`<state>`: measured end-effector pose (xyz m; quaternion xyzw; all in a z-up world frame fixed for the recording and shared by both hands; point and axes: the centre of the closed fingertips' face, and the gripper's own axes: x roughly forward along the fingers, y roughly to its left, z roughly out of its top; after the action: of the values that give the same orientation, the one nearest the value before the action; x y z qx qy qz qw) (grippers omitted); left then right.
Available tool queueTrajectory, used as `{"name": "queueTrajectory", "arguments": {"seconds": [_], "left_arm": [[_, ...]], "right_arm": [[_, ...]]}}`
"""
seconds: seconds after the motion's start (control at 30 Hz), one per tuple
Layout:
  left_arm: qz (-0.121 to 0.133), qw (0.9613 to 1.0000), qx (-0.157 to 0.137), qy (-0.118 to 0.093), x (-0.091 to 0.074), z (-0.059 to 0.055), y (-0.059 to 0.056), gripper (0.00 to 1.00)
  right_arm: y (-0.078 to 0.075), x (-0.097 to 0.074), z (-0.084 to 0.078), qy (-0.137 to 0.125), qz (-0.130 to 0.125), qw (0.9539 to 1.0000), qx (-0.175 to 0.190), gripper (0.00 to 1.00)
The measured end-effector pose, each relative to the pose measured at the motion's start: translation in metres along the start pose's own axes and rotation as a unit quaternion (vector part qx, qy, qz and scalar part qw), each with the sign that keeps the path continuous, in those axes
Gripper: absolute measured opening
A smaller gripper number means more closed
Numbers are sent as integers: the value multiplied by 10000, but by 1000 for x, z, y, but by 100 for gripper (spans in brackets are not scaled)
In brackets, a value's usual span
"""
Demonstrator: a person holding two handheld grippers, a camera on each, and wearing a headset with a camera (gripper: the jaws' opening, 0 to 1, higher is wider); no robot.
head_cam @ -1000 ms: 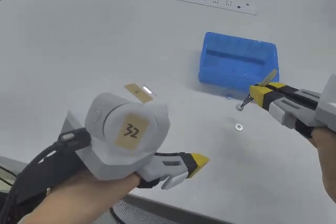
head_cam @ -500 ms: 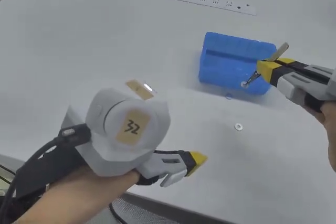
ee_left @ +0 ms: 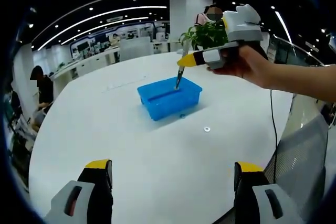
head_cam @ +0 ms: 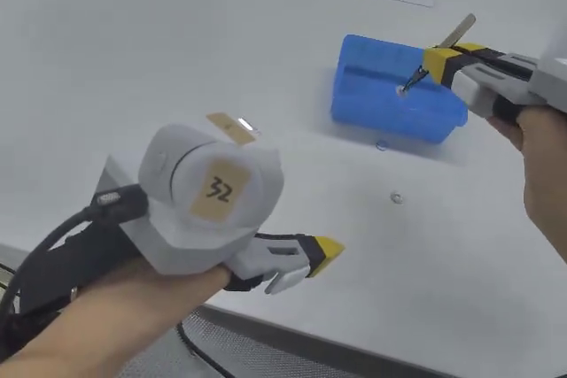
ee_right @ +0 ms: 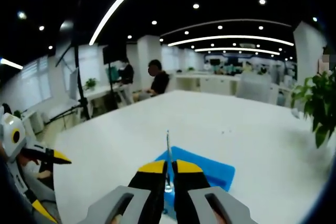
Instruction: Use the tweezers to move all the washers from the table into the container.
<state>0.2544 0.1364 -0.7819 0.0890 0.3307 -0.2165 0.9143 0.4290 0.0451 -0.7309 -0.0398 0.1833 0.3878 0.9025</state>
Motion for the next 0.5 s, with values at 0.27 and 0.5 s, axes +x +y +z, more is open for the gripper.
{"name": "queueTrajectory", "arguments": {"seconds": [0.27,0.5], "left_arm": [[27,10000,-31,31,-1,-2,3,99],[49,10000,-54,60,-1,-3,3,99]], "right_arm": [[-7,22,-25,291,-6,9996,62,1],[-9,31,-40,448,-55,9990,38,1]]}}
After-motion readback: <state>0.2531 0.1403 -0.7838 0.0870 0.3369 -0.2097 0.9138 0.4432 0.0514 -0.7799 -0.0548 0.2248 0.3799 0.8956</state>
